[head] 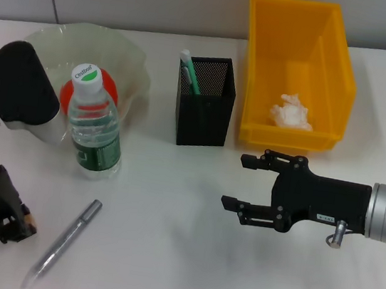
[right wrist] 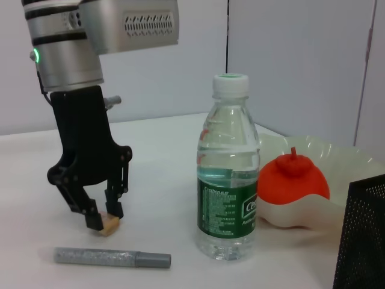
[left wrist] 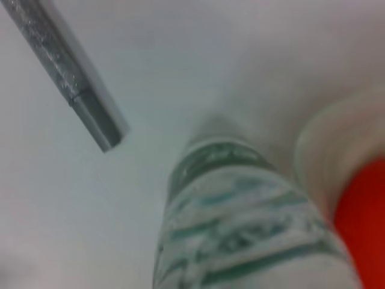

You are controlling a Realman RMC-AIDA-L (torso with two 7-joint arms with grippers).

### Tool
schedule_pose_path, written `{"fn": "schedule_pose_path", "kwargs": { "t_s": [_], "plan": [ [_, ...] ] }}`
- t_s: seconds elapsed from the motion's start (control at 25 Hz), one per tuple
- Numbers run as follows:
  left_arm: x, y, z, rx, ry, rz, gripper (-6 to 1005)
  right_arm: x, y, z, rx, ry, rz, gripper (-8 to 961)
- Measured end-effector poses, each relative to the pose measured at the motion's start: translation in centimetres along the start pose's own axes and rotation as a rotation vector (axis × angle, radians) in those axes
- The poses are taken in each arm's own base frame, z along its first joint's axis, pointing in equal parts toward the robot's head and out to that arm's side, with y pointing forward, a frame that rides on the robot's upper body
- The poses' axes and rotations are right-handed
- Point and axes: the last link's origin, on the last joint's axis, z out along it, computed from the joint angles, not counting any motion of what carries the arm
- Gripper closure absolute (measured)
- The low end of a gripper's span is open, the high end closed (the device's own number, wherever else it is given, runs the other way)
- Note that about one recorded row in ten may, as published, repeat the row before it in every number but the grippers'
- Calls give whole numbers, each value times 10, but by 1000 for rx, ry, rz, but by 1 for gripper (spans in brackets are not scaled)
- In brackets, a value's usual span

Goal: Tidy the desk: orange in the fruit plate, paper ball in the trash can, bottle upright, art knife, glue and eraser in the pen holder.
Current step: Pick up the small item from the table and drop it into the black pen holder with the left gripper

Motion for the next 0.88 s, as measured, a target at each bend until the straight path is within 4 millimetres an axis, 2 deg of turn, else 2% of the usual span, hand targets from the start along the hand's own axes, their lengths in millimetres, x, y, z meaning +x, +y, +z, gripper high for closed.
{"fn": "schedule_pose_path", "kwargs": {
  "t_s": [0.48, 0.52, 0.6, 0.68, 0.88],
  "plan": [
    [8, -2, -18, 54, 69, 22, 729, 0, 0, -1, -2, 0, 2, 168],
    [11, -1, -25, 25, 131, 40, 729, 0, 0, -1, -1, 0, 3, 169],
    [11, -1, -25, 25, 131, 40, 729, 1, 1, -2, -1, 1, 5, 169],
    [12, -1, -37, -36, 236, 55, 729, 1, 1, -2, 0, 1, 7, 169],
    [15, 2, -46, -81, 300, 94, 729, 1, 0, -2, 4, 2, 8, 168]
  ]
}}
